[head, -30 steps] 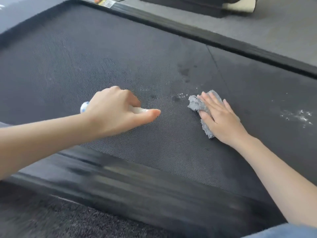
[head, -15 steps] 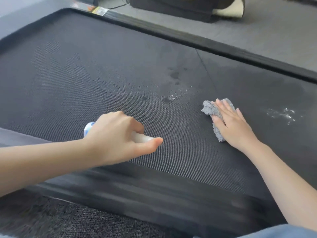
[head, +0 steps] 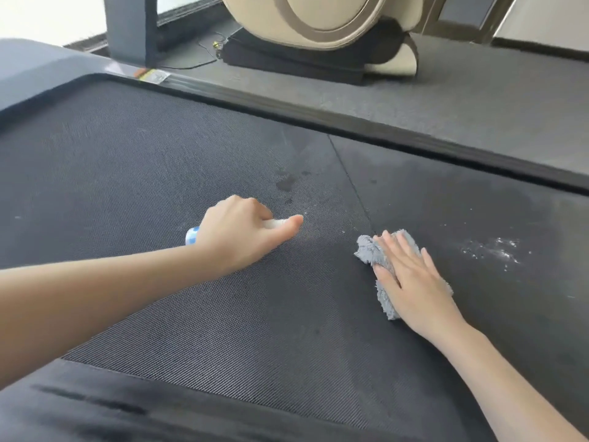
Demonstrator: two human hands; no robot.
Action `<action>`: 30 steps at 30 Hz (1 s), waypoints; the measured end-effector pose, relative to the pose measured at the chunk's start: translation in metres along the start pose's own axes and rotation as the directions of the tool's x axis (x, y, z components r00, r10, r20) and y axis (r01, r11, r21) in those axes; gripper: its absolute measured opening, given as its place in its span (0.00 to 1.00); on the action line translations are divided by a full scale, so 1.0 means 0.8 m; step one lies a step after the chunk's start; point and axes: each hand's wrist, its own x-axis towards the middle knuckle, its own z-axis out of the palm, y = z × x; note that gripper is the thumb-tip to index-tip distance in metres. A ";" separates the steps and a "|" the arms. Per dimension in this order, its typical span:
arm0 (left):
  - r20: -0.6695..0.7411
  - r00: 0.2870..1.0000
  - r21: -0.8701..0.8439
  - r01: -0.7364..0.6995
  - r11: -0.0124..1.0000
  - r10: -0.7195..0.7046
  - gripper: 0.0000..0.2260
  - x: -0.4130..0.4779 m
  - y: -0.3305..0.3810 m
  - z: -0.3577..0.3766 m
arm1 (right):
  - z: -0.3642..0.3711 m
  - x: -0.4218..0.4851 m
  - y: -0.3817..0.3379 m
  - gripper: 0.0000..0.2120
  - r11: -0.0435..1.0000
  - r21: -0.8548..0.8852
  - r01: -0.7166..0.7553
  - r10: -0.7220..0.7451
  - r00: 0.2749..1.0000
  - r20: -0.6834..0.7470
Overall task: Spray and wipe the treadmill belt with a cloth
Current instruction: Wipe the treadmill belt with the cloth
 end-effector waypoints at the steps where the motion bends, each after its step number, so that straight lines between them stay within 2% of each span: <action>1: -0.005 1.000 -0.013 0.016 1.000 -0.016 0.32 0.013 -0.001 0.004 | 0.000 -0.001 0.000 0.25 1.000 -0.007 0.005 -0.005 1.000 0.000; 3: -0.007 0.999 -0.018 0.036 0.999 -0.036 0.30 0.041 0.003 0.008 | 0.000 0.000 0.001 0.25 1.000 -0.025 0.009 -0.009 1.000 -0.009; 6: -0.019 1.000 0.033 0.013 0.999 -0.013 0.34 0.088 0.020 0.005 | 0.001 0.001 0.002 0.26 0.999 -0.039 0.012 -0.013 1.000 -0.020; 10: -0.162 0.985 0.093 -0.044 0.995 0.059 0.34 0.150 0.048 0.009 | 0.004 0.003 0.003 0.30 0.999 -0.034 0.011 -0.013 0.999 -0.044; 14: -0.255 0.965 0.127 -0.028 0.992 0.060 0.30 0.190 0.068 0.014 | 0.005 0.003 0.007 0.30 1.000 -0.004 0.014 -0.014 0.998 -0.056; 20: -0.186 0.982 0.107 0.017 0.994 0.004 0.32 0.205 0.060 0.018 | 0.006 0.007 0.008 0.30 0.999 -0.022 0.038 -0.039 0.998 -0.045; 23: -0.167 0.986 0.045 0.010 0.999 -0.002 0.35 0.187 0.042 0.006 | 0.003 0.010 0.005 0.29 0.998 -0.009 0.056 -0.056 0.997 -0.046; 28: -0.147 0.987 -0.173 0.035 0.984 -0.060 0.43 0.123 -0.011 -0.035 | 0.009 0.032 -0.031 0.32 0.988 0.022 0.150 -0.150 0.989 -0.004; 30: -0.124 0.989 -0.256 0.045 0.966 -0.079 0.39 0.089 -0.031 -0.054 | 0.015 0.048 -0.058 0.29 0.977 0.035 0.210 -0.210 0.978 0.005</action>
